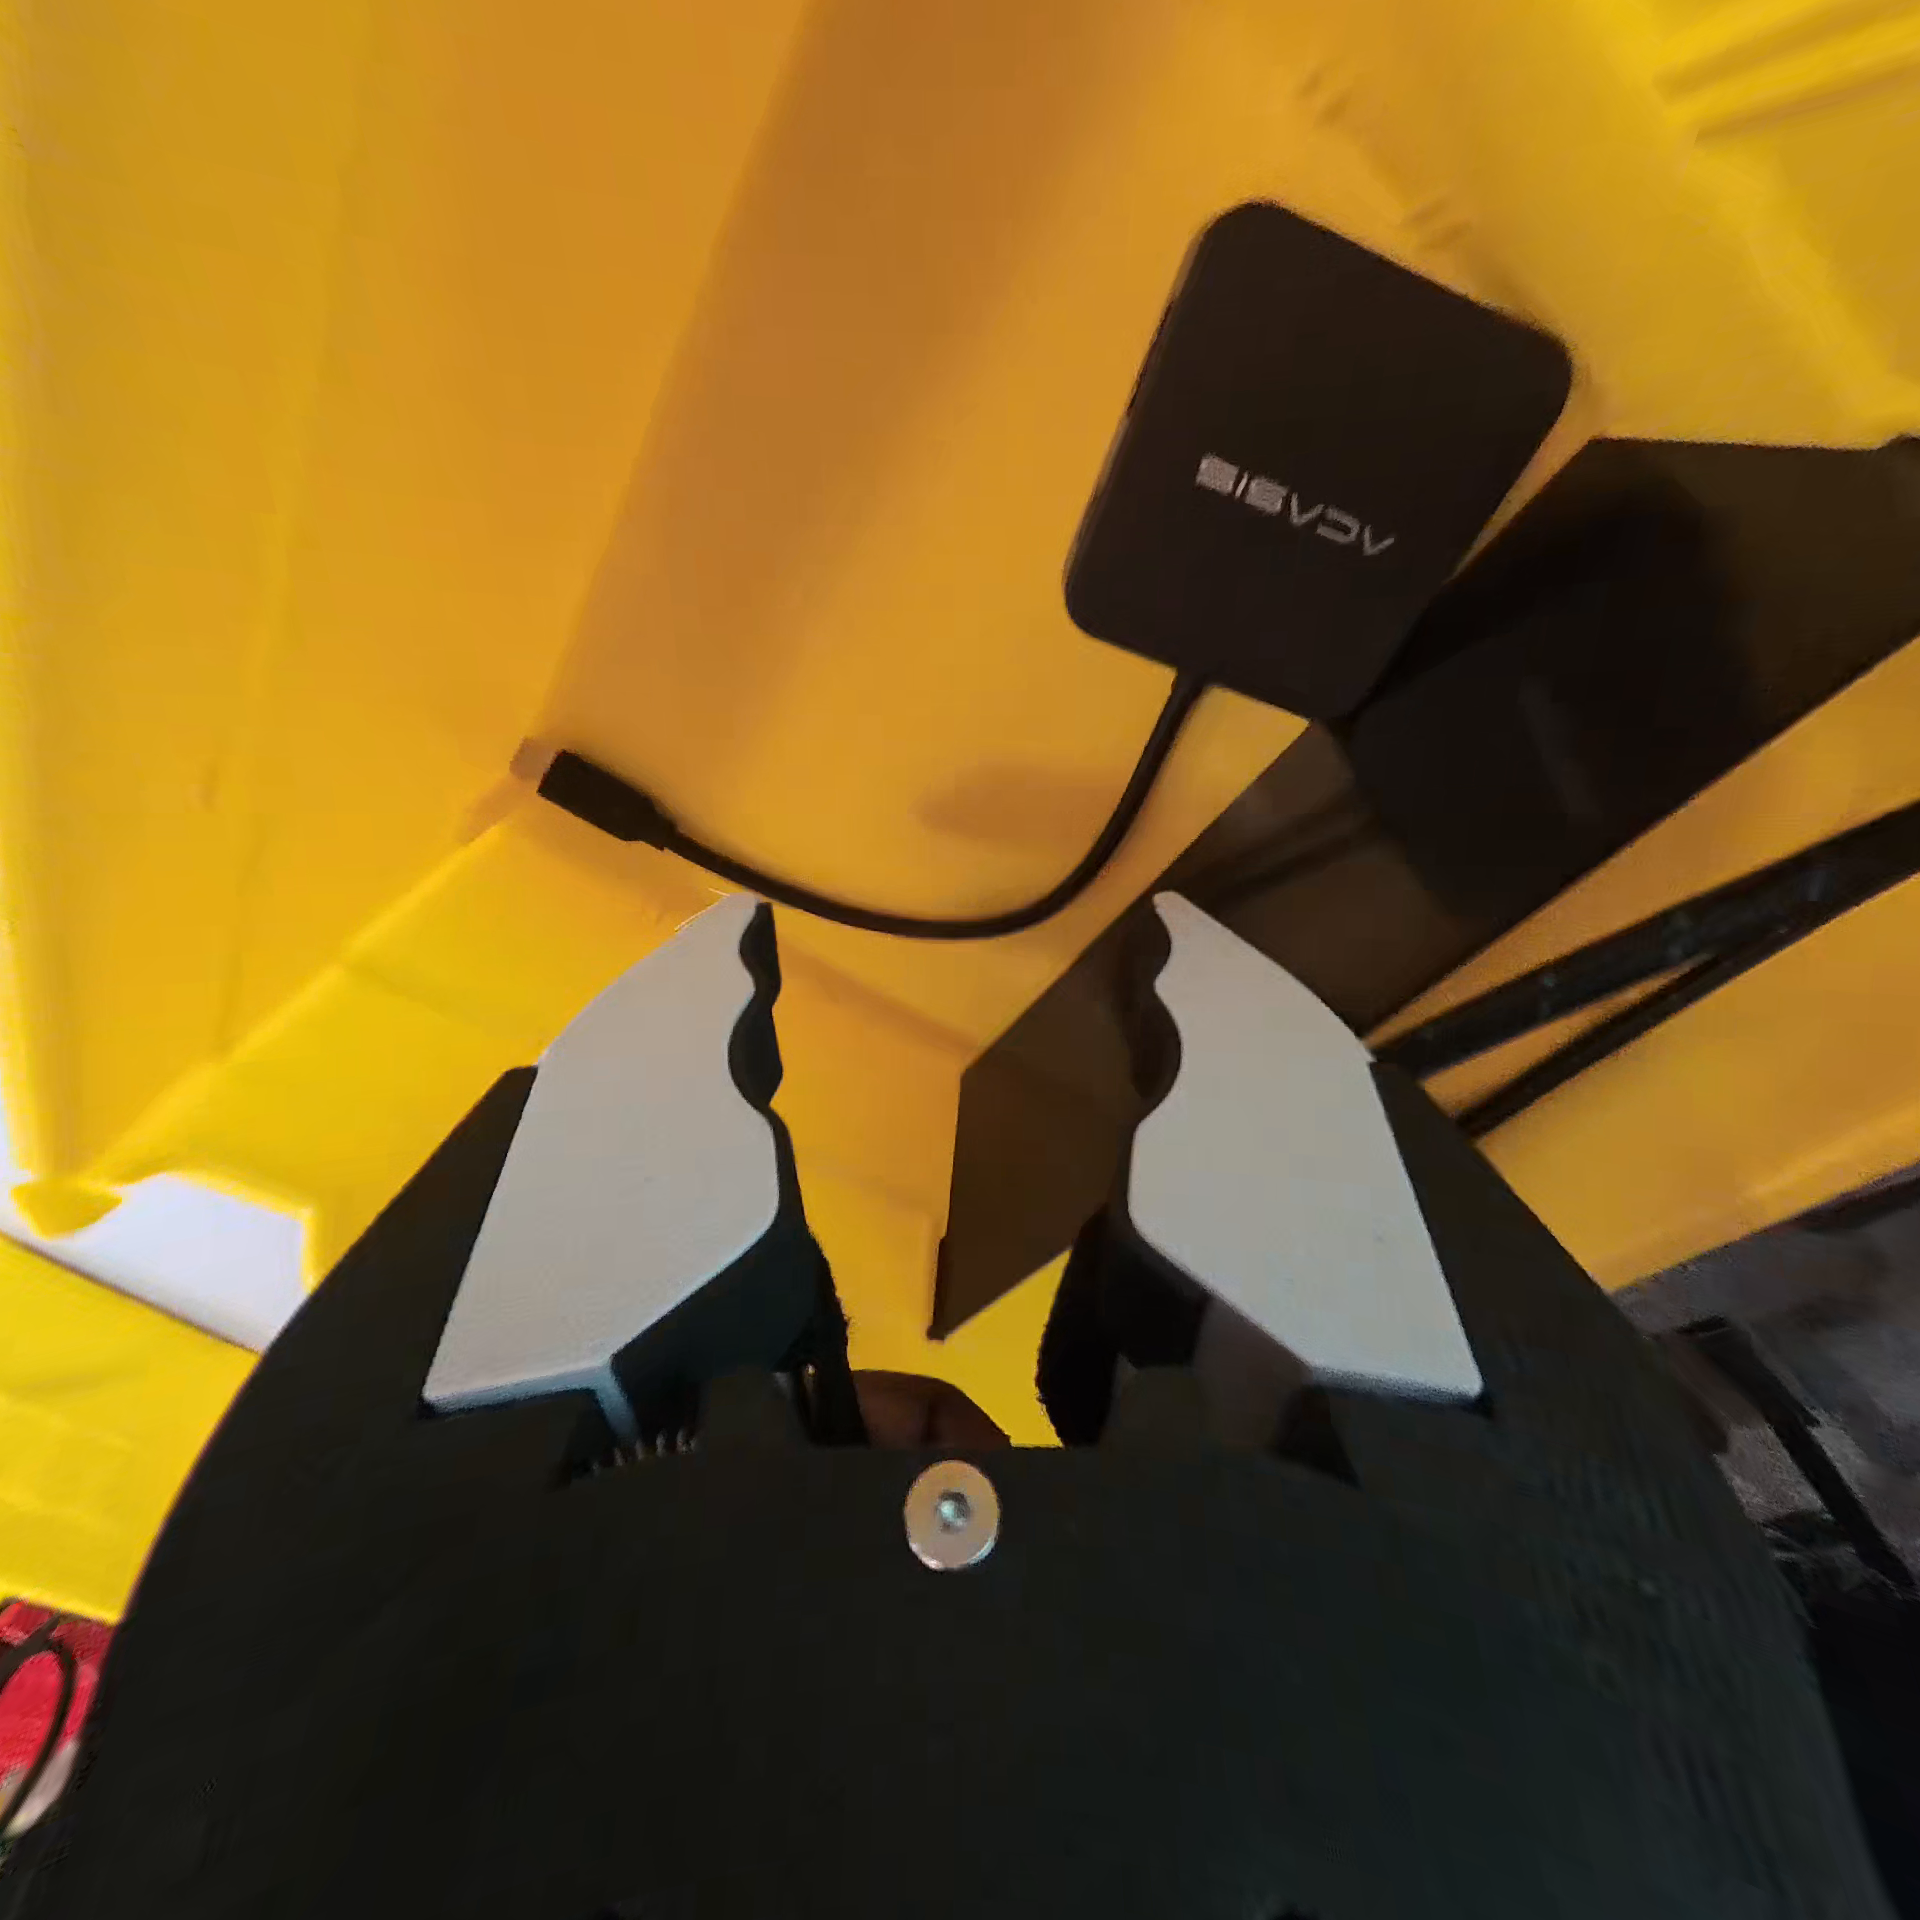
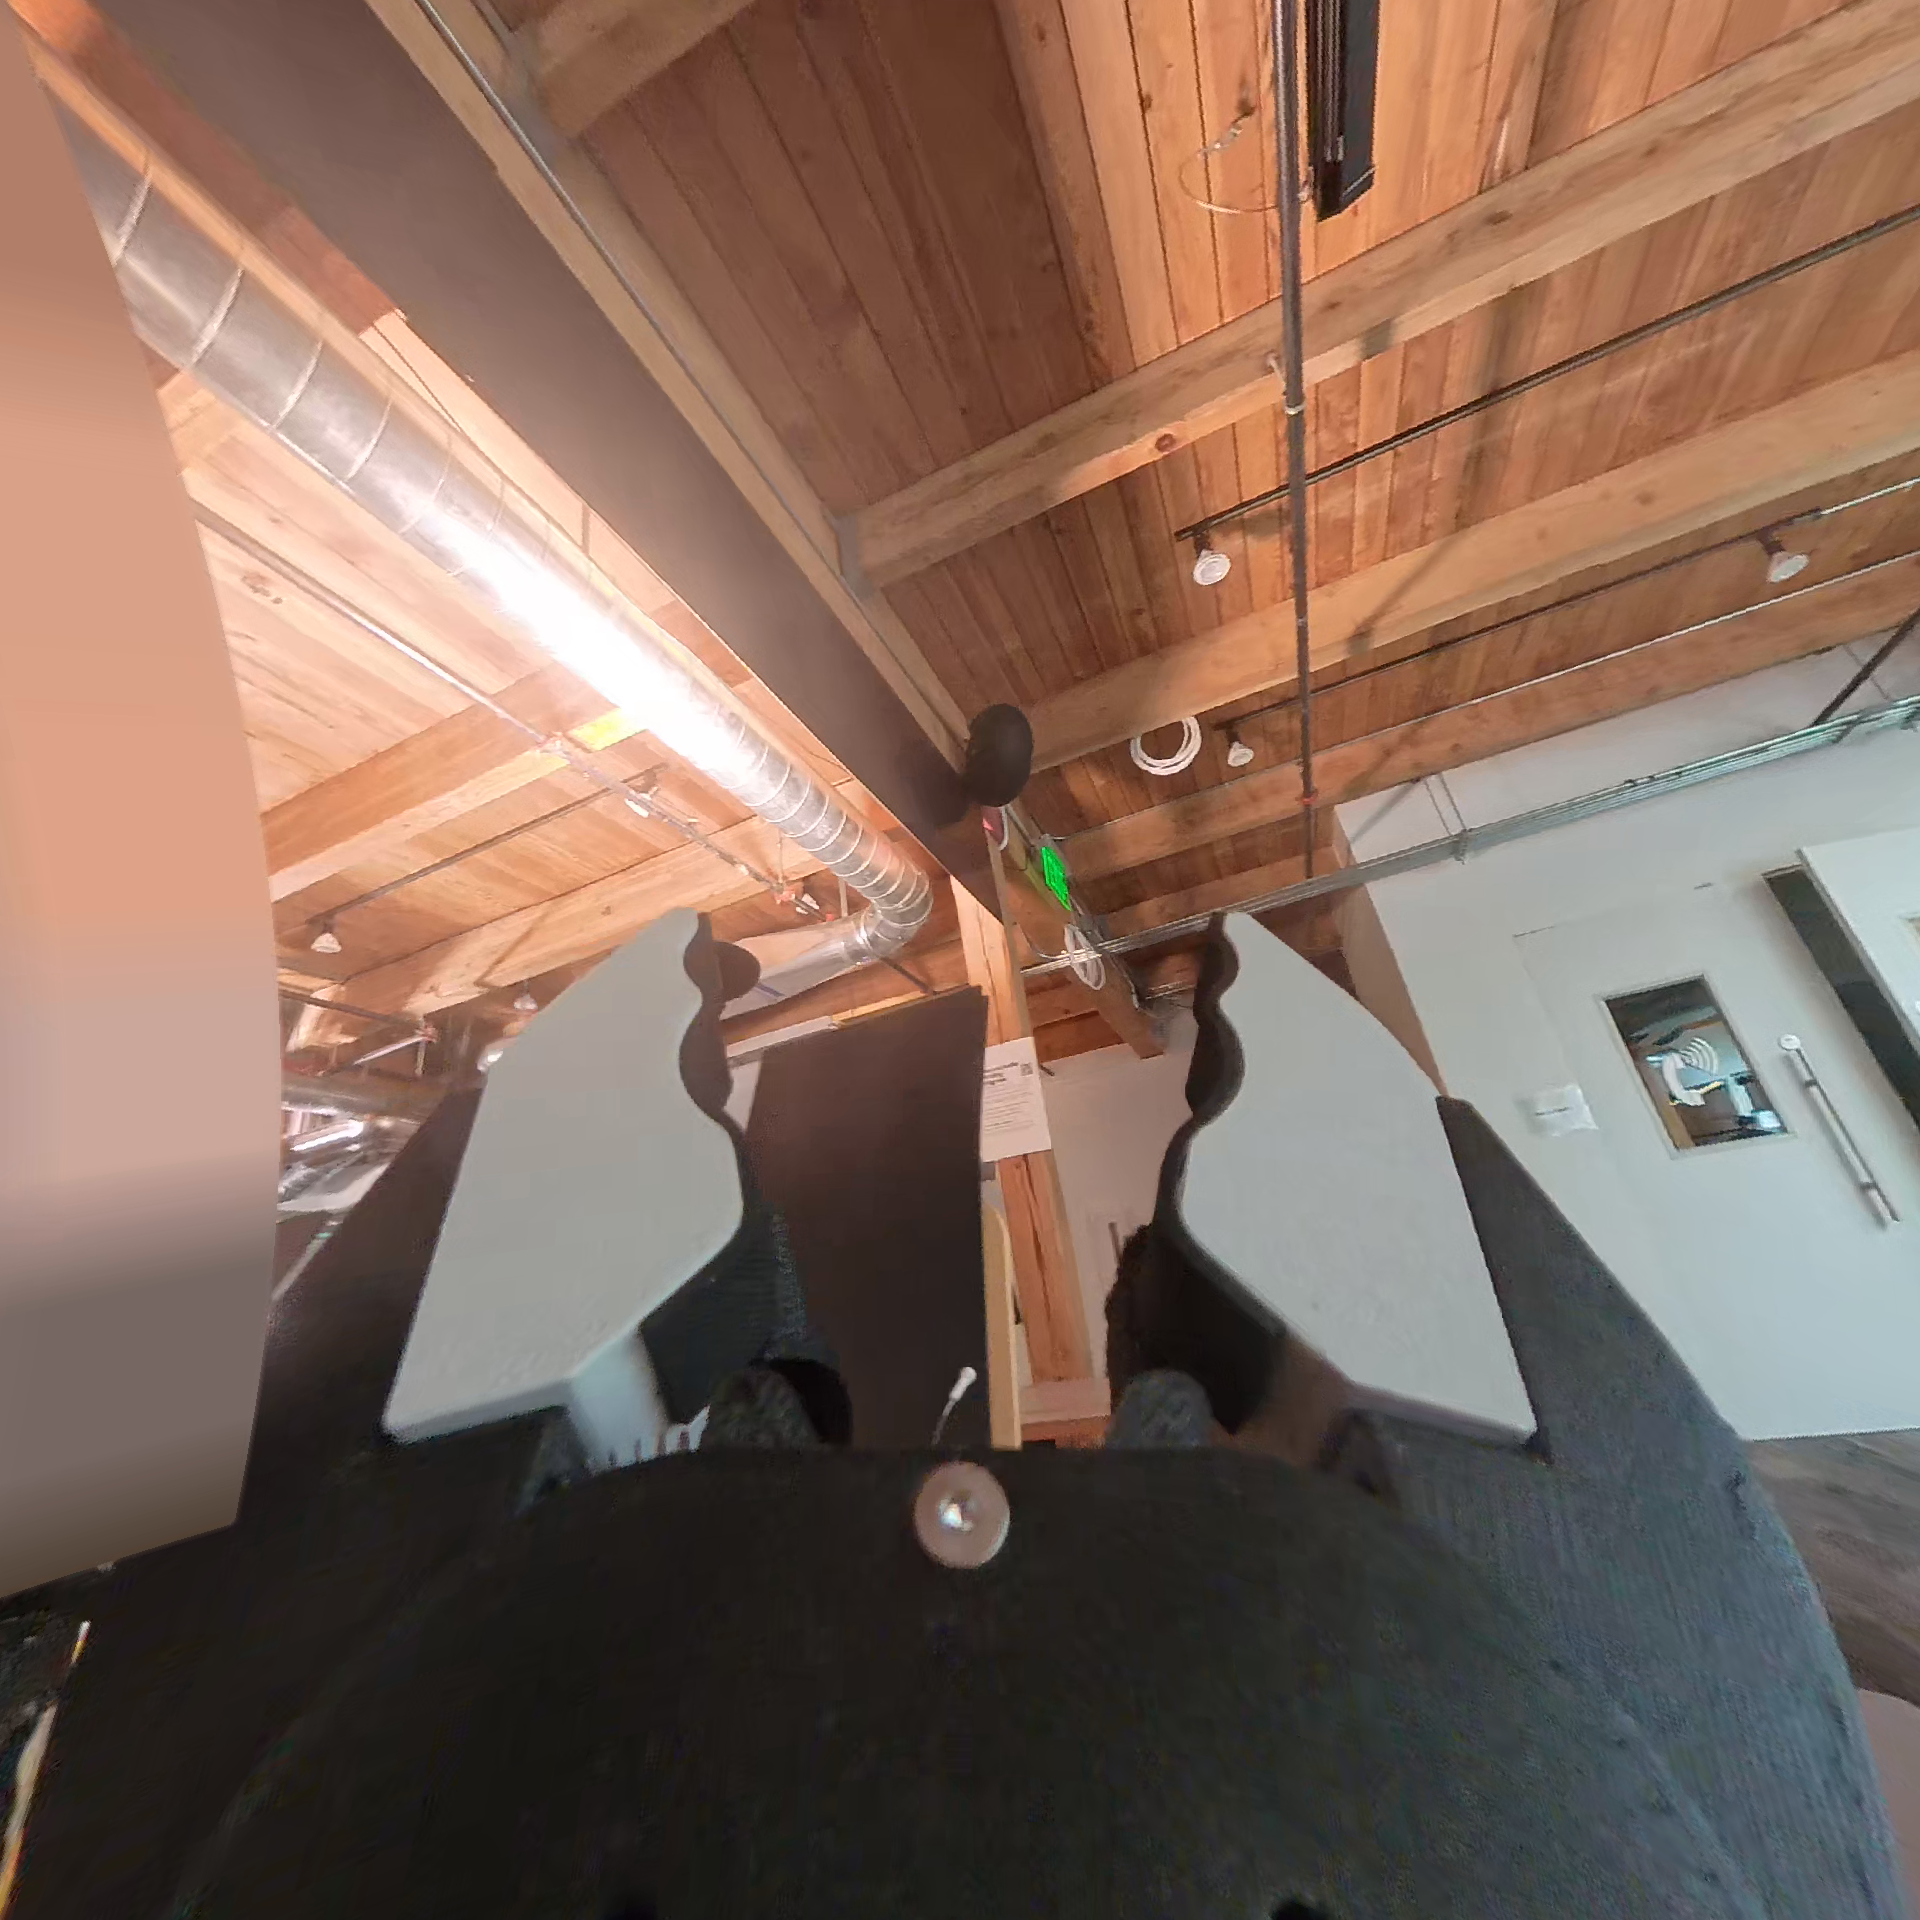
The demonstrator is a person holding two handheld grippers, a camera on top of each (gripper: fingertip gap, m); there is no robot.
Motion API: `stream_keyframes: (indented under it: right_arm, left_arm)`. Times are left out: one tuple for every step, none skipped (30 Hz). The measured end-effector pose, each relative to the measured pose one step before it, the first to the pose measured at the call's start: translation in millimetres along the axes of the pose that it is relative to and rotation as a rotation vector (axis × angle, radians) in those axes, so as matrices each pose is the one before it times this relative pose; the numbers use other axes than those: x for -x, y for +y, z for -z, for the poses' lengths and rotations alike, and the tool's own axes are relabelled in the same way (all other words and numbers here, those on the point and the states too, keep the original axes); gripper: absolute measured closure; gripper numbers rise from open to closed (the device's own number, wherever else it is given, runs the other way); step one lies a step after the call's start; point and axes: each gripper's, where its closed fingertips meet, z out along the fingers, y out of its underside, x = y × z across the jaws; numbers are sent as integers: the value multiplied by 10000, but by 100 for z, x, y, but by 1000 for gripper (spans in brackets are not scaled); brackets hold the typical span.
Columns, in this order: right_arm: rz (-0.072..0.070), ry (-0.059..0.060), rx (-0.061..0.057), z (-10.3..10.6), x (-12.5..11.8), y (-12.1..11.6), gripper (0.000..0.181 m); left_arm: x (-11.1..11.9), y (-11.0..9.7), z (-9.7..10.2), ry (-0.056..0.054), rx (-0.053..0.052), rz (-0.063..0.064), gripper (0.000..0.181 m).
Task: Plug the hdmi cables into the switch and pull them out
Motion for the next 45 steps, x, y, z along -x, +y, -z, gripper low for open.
stream_keyframes:
  right_arm:
    - [142,117,73,-47,-340,427,94]
    - [133,90,99,-71,-259,454,94]
    - [103,48,100,-88,-182,437,94]
    - [60,38,105,-95,-128,404,94]
    - [44,19,82,-80,-75,328,94]
    - [55,14,53,-63,-52,241,94]
    - [90,16,49,-38,-37,222,94]
    - [137,32,56,-12,-60,193,95]
    - [166,44,47,11,-89,158,95]
    - [153,54,30,20,-98,106,95]
    - [107,40,4,30,-91,42,95]
    - [53,38,-20,26,-92,-13,95]
    - [19,32,-25,35,-90,-25,96]
    - [10,14,-13,23,-66,-16,96]
    - [25,-7,3,29,-55,10,96]
    - [42,14,2,30,-80,9,97]
    - [49,42,-3,44,-146,8,97]
    - [31,59,-1,26,-168,33,98]
    - [0,51,-6,23,-142,56,98]
    - [-37,18,-11,11,-73,61,98]
    - [-53,-24,-13,5,44,59,99]
    - [-37,-30,0,-11,87,52,99]
    - [30,-13,24,-10,112,73,99]
    - [114,9,39,-26,93,74,98]
    - [177,15,43,-12,87,71,99]
    - [196,6,35,-24,102,67,99]
    - [170,-3,24,-12,101,51,99]
    - [109,-20,16,-1,87,54,99]
    - [37,-37,-2,-3,79,5,99]
    - [-21,2,5,-6,-17,-33,100]
    - [-48,35,-13,11,-89,-98,100]
    - [-43,44,-71,48,-89,-205,100]
    - [-25,40,-103,60,-71,-224,101]
    - [-11,27,-86,40,-45,-194,102]
    - [-3,15,-51,26,0,-112,104]
    - [7,-1,-19,13,28,-54,103]
    - [14,-17,1,-4,63,-2,104]
    - [21,-18,10,-9,69,27,104]
    - [24,-11,13,-13,51,37,104]
    - [21,-13,11,-8,40,23,103]
    - [10,-4,7,7,13,8,103]
    - [-10,4,-4,13,1,7,104]
    - [-35,-8,-12,4,4,-20,105]
    - [-46,-17,-11,10,29,-41,105]
    - [-34,-20,-10,19,44,-64,105]
  left_arm:
    - [-282,-635,-223,97,-184,-160,116]
    - [-372,-712,-188,163,-212,-180,116]
    - [-400,-865,-165,195,-293,-158,116]
    - [-479,-1050,-181,262,-397,-90,115]
    - [-574,-1074,-208,343,-405,-64,115]
    - [-676,-946,-260,395,-331,-165,115]
    - [-651,-751,-306,349,-224,-274,114]
    - [-459,-490,-350,194,-61,-279,114]
    - [-216,-154,-389,19,150,-223,113]
    - [-14,94,-469,-121,306,-213,110]
    - [36,199,-534,-176,355,-212,106]
    - [-37,97,-451,-89,264,-103,104]
    - [-67,33,-169,16,167,45,102]
    - [34,126,-115,-83,170,26,94]
    - [-118,42,-111,18,65,-123,92]
    - [-266,-102,-119,185,-100,-105,93]
    - [-164,15,-120,216,-44,54,93]
    - [-18,29,3,151,-30,72,94]
    - [134,-15,74,54,-75,-54,97]
    - [133,-26,18,23,-83,-17,100]
    - [61,-25,11,-12,-55,0,102]
    - [-4,3,9,-54,30,3,102]
    - [-56,12,46,-75,73,-12,102]
    - [-195,-43,74,-28,22,-167,105]
    - [-220,-43,140,-69,17,-187,115]
    - [538,44,336,-569,92,-67,124]
    - [2068,236,608,-1540,162,-112,134]
    - [3088,591,559,-2165,261,-380,161]
    - [1570,747,-41,-1047,236,-522,152]
    - [-388,437,-191,383,44,-18,145]
    - [-837,-263,15,788,-310,565,135]
    - [-869,-771,262,791,-627,587,128]
    - [-842,-791,353,676,-623,420,121]
    - [-656,-496,301,471,-368,324,116]
    - [-535,-220,170,335,-127,289,110]
    - [-329,-95,38,160,-14,305,104]
    - [-342,-24,-103,127,63,276,98]
    - [-566,78,-273,233,145,156,95]
    - [-630,186,-444,204,227,12,92]
    - [-246,269,-594,-90,326,-62,92]
    - [70,271,-616,-285,387,-59,92]
    - [-108,157,-521,-102,365,-47,92]
    - [-274,-2,-306,77,260,-58,93]
    - [-110,-90,-53,16,134,-60,92]
    - [-1,-52,21,-35,94,-90,93]
